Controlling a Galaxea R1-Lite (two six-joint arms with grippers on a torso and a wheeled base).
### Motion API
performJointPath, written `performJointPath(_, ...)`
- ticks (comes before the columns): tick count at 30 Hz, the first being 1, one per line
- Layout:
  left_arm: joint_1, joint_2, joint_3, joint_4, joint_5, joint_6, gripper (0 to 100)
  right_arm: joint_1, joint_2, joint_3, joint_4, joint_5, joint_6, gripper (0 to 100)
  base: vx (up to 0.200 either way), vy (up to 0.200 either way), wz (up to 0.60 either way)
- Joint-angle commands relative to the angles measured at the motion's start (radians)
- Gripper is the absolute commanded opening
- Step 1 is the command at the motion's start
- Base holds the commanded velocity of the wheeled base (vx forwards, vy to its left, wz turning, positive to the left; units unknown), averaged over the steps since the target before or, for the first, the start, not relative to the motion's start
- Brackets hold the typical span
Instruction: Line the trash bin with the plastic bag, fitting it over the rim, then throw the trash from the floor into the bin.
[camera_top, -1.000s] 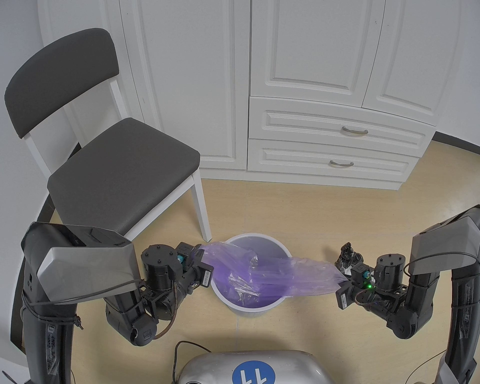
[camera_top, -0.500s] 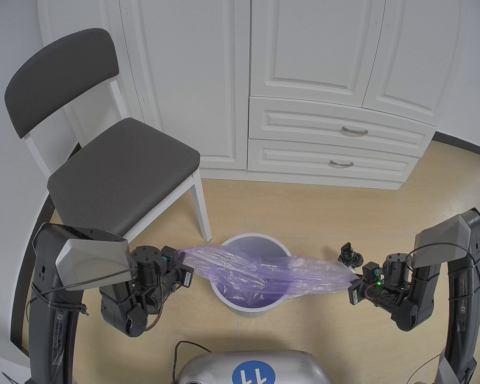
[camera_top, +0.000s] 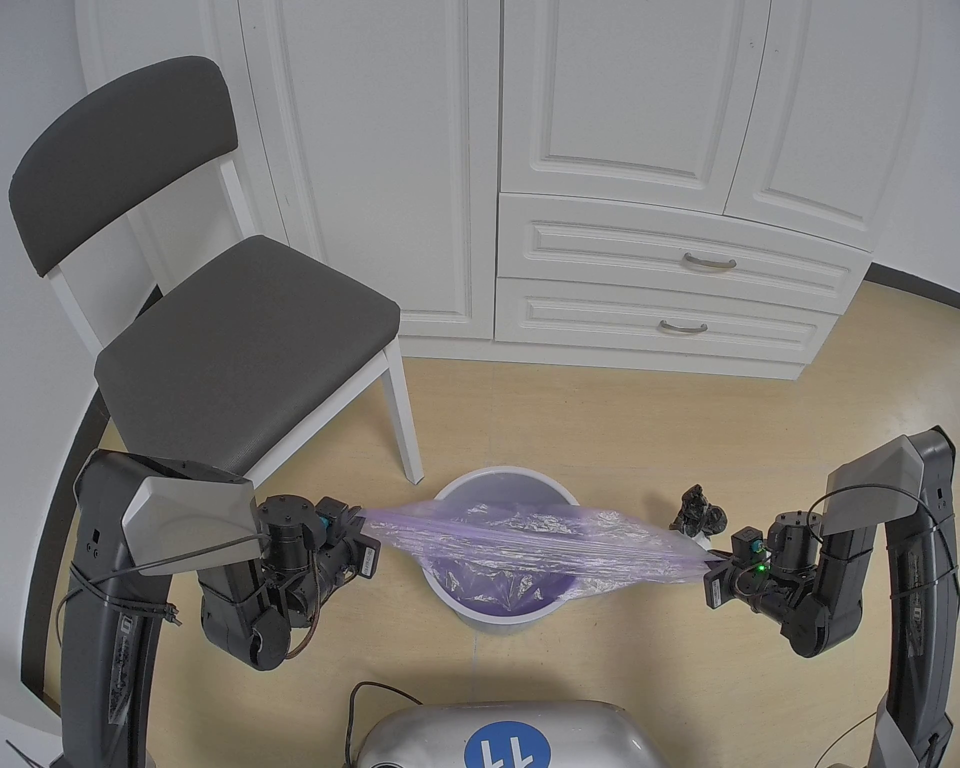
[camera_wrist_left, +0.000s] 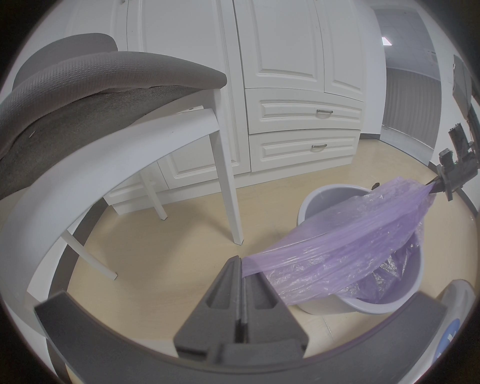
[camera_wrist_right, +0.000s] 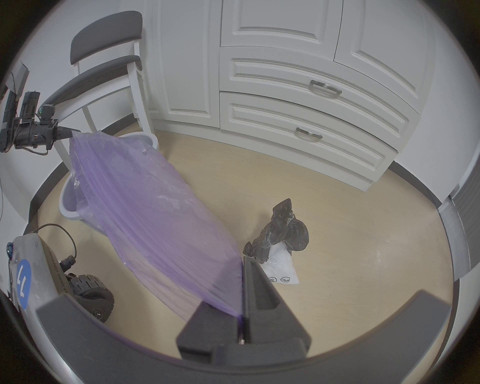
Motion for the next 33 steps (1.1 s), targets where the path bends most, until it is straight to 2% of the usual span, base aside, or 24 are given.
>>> performJointPath(1, 0.006, -0.002, 0.010, -0.001, 0.000, -0.001, 0, -0.004, 0.001, 0.012, -0.017, -0.002, -0.003, 0, 0.000, 0.000, 0.00)
performJointPath(4, 0.007, -0.008, 0.032, -0.002, -0.004, -0.001, 0, -0.004, -0.009, 0.026, -0.017, -0.004, -0.014, 0, 0.000, 0.000, 0.00)
performJointPath(8, 0.026, -0.065, 0.148, -0.001, -0.150, 0.009, 0, -0.004, -0.038, 0.087, -0.017, -0.004, -0.086, 0, 0.000, 0.000, 0.00)
performJointPath(12, 0.035, -0.093, 0.200, -0.001, -0.231, 0.010, 0, 0.013, -0.066, 0.142, -0.017, -0.002, -0.131, 0, 0.000, 0.000, 0.00)
performJointPath(16, 0.036, -0.091, 0.216, -0.001, -0.250, 0.024, 0, 0.021, -0.080, 0.174, -0.017, 0.013, -0.148, 0, 0.000, 0.000, 0.00)
performJointPath(20, 0.044, -0.080, 0.226, -0.002, -0.287, 0.061, 0, 0.018, -0.088, 0.205, -0.017, 0.069, -0.172, 0, 0.000, 0.000, 0.00)
performJointPath(24, 0.026, -0.056, 0.164, -0.002, -0.277, 0.041, 0, 0.024, -0.080, 0.144, -0.017, 0.067, -0.158, 0, 0.000, 0.000, 0.00)
performJointPath(27, 0.006, -0.028, 0.111, -0.004, -0.253, -0.008, 0, 0.030, -0.078, 0.110, -0.017, 0.066, -0.125, 0, 0.000, 0.000, 0.00)
performJointPath(29, -0.027, -0.014, 0.059, -0.002, -0.175, -0.097, 0, 0.042, -0.080, 0.073, -0.017, 0.050, -0.043, 0, 0.000, 0.000, 0.00)
performJointPath(30, -0.028, -0.014, 0.058, -0.002, -0.172, -0.102, 0, 0.044, -0.080, 0.072, -0.017, 0.049, -0.040, 0, 0.000, 0.000, 0.00)
performJointPath(31, -0.050, 0.004, 0.013, -0.002, -0.118, -0.145, 0, 0.048, -0.077, 0.043, -0.017, 0.029, -0.005, 0, 0.000, 0.000, 0.00)
performJointPath(33, -0.066, 0.027, -0.037, -0.002, -0.066, -0.171, 0, 0.051, -0.065, 0.003, -0.017, 0.001, 0.021, 0, 0.000, 0.000, 0.00)
